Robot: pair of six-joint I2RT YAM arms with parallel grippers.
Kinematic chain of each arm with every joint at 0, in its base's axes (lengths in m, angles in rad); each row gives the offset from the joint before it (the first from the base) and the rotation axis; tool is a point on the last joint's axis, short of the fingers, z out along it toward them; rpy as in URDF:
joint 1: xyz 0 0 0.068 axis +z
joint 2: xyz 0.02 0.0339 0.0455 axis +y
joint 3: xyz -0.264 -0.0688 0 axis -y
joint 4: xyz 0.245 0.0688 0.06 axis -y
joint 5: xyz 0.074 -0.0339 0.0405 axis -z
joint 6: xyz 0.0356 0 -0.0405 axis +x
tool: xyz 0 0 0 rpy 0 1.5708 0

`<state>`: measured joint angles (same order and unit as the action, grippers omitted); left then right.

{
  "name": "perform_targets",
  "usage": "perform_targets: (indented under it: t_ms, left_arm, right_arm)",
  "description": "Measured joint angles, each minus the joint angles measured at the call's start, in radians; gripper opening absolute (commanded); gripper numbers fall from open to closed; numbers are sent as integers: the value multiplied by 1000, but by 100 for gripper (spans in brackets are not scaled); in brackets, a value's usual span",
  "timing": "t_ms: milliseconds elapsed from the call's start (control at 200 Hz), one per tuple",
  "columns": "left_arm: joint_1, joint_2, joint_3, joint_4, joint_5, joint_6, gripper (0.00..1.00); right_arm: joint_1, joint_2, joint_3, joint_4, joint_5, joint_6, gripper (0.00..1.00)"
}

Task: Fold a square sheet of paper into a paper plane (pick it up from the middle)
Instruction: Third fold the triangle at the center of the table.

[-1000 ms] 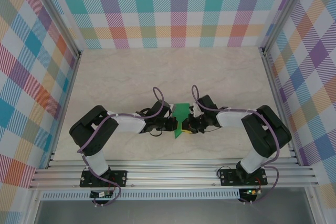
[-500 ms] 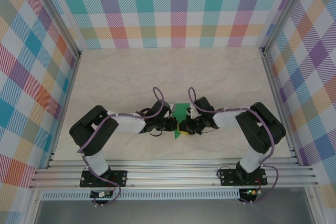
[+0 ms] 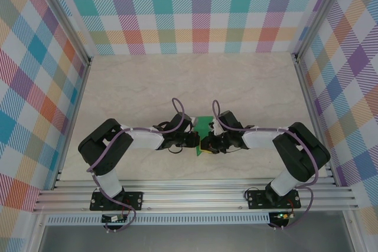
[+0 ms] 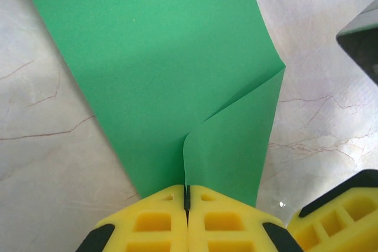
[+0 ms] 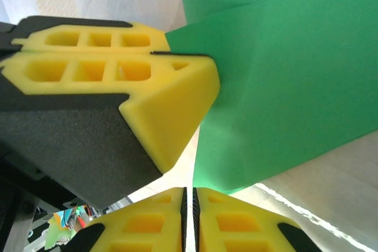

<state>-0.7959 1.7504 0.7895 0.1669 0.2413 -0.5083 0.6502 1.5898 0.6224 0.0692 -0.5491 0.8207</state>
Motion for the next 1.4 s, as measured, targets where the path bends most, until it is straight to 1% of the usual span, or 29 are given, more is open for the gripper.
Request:
perform_targets:
  t_ms: [280, 455, 665, 830, 960, 1165, 1400]
  left_arm:
    - [0, 0, 0, 0, 0, 0, 6]
    - [0, 0, -1, 1, 0, 0, 6]
    - [0, 0, -2, 2, 0, 0, 6]
    - [0, 0, -2, 3, 0, 0, 6]
    - [0, 0, -2, 3, 0, 0, 6]
    - [0, 0, -2, 4, 0, 0, 6]
    - [0, 0, -2, 4, 0, 0, 6]
  right_arm:
    - [13, 77, 1, 39, -1, 14, 13]
    - [16, 67, 1, 32, 5, 13, 14]
    - [39, 21, 1, 14, 20, 14, 14]
    - [59, 25, 2, 20, 27, 29, 13]
    - [67, 74, 6, 36, 32, 35, 13]
    - [70, 68, 8, 31, 41, 36, 13]
    - [99, 40, 21, 6, 56, 36, 13]
